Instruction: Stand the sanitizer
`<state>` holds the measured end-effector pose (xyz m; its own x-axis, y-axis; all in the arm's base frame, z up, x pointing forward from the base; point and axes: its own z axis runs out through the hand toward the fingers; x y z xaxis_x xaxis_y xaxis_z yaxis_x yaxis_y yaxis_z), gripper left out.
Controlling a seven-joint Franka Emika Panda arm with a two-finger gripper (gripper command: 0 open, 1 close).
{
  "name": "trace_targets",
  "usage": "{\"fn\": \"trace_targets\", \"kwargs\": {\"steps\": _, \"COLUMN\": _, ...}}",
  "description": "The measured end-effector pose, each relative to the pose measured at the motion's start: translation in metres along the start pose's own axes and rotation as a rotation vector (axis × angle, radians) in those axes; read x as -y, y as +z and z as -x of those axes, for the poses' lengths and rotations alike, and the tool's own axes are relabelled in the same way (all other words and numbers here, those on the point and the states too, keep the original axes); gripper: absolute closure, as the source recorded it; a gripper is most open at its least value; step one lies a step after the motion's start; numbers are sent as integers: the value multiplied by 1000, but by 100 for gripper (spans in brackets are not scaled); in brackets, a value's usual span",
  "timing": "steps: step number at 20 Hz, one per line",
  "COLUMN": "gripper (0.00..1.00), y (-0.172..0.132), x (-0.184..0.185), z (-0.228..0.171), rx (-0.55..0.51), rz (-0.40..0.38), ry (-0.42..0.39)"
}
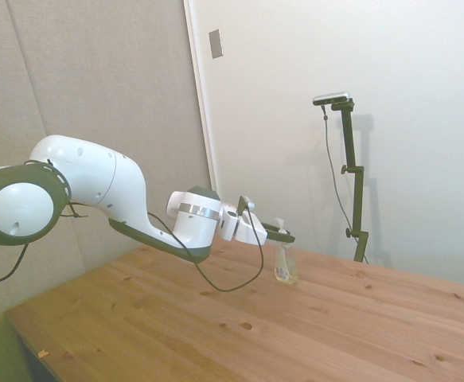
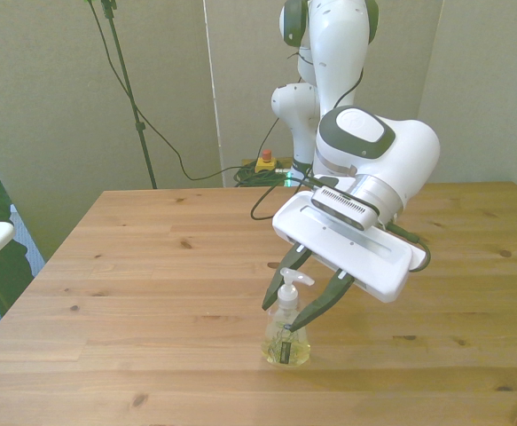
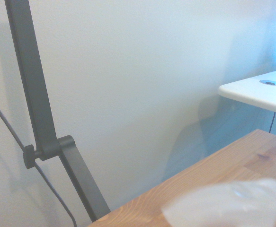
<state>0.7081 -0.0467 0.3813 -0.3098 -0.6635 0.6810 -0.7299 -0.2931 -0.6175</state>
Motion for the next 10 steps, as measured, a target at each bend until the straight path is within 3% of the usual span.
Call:
{"fn": "trace_targets", "kwargs": {"steps": 6, "gripper": 0, "y": -6, "x": 1, "z": -3, "rx": 18, "rz": 5, "ry": -2}}
{"fn": "trace_targets", "kwargs": {"steps": 10, "gripper": 0, "y": -26, "x": 7, "z": -15, "rx": 133, "rz": 33, "ry": 1}}
